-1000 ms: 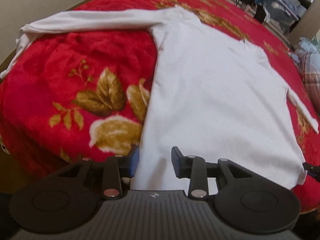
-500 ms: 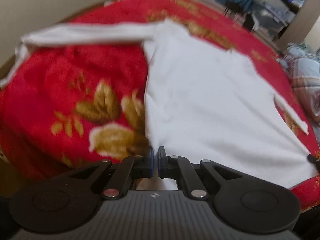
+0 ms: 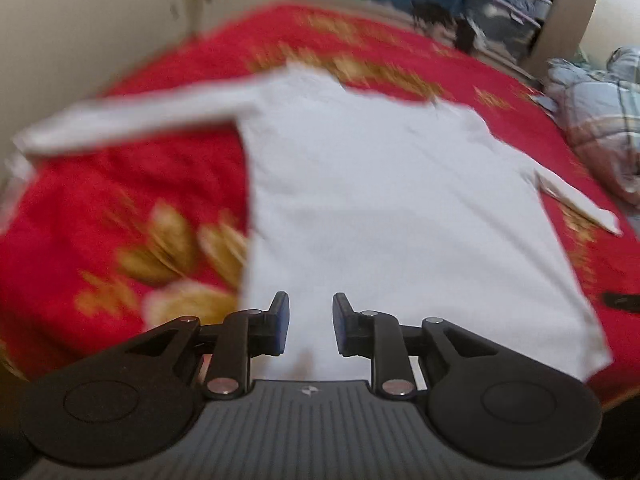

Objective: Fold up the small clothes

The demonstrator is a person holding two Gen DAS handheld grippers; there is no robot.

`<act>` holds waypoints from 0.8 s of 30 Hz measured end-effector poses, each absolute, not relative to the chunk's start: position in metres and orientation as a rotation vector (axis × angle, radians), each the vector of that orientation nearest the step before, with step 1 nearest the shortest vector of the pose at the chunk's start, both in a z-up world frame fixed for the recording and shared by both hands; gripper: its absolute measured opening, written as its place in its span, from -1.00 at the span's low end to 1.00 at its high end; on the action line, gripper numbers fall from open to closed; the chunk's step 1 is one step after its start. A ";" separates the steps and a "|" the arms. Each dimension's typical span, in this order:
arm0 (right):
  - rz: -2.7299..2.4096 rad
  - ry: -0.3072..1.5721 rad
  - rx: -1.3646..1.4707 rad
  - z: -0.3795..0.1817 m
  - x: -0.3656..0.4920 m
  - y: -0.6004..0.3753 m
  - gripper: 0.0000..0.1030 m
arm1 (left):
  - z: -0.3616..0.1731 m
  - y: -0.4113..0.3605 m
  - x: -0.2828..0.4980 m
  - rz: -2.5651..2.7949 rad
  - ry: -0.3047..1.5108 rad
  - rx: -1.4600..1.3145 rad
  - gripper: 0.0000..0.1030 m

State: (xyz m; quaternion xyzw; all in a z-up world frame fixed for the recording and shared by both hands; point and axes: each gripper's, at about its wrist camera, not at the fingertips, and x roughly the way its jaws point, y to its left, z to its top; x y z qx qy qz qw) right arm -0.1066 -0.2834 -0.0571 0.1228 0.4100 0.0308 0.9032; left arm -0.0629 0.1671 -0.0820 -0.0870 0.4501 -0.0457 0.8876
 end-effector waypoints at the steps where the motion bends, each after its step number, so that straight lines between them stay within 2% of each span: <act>1: 0.088 0.884 0.280 -0.065 -0.103 -0.281 -0.82 | -0.092 0.164 -0.058 -0.109 0.997 -0.201 -0.47; 3: 0.067 1.027 0.283 -0.090 -0.092 -0.277 -0.82 | -0.115 0.158 -0.046 -0.112 1.143 -0.178 -0.45; 4: 0.033 1.087 0.267 -0.102 -0.088 -0.278 -0.89 | -0.120 0.158 -0.044 -0.098 1.159 -0.174 -0.46; 6: 0.020 1.070 0.303 -0.100 -0.086 -0.284 -0.90 | -0.112 0.158 -0.044 -0.099 1.122 -0.189 -0.44; 9: 0.011 0.942 0.297 -0.075 -0.087 -0.288 -0.82 | -0.088 0.161 -0.045 -0.099 0.987 -0.217 -0.44; 16: 0.033 0.697 0.257 -0.031 -0.082 -0.288 -0.82 | -0.024 0.194 -0.025 0.042 0.696 -0.259 -0.44; 20: 0.095 0.585 0.249 0.015 -0.066 -0.284 -0.82 | 0.012 0.248 0.012 0.118 0.652 -0.334 -0.44; 24: 0.165 0.469 0.224 0.068 -0.038 -0.275 -0.81 | 0.021 0.319 0.065 0.260 0.639 -0.414 -0.45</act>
